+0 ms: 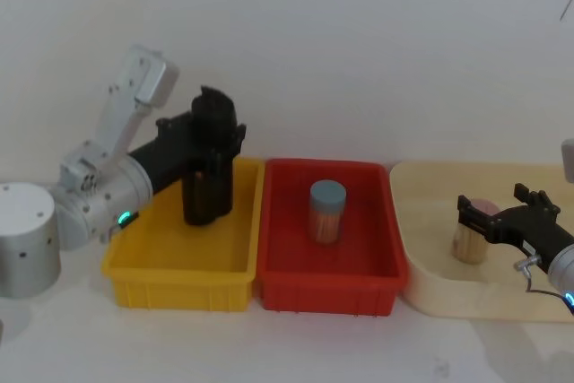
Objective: Pick up the garbage bag with the one hand and transfer it to the other hand.
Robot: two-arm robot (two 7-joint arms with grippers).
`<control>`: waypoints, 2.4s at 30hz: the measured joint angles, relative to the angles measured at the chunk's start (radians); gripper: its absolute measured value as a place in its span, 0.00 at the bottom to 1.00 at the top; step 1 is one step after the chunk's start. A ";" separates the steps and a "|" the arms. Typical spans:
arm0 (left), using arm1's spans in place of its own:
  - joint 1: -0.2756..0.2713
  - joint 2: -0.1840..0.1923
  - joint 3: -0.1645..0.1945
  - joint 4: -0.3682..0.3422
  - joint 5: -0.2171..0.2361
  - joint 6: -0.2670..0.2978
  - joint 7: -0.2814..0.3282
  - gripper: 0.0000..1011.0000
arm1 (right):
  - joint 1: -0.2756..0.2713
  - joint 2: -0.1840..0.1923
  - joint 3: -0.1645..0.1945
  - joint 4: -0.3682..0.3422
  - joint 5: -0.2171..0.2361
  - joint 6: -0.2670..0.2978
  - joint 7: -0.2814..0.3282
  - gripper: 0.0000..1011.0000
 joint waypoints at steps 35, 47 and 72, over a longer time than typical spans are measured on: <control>-0.235 -0.139 0.170 0.260 -0.044 -0.078 -0.192 0.48 | 0.000 0.000 0.000 0.000 0.000 0.000 0.000 0.99; -0.272 -0.169 0.196 0.327 -0.053 -0.116 -0.222 0.48 | -0.002 0.003 0.000 -0.005 0.006 -0.004 0.023 0.99; -0.293 -0.185 0.211 0.364 -0.059 -0.137 -0.238 0.48 | 0.014 0.023 -0.091 -0.055 0.059 -0.012 0.201 0.99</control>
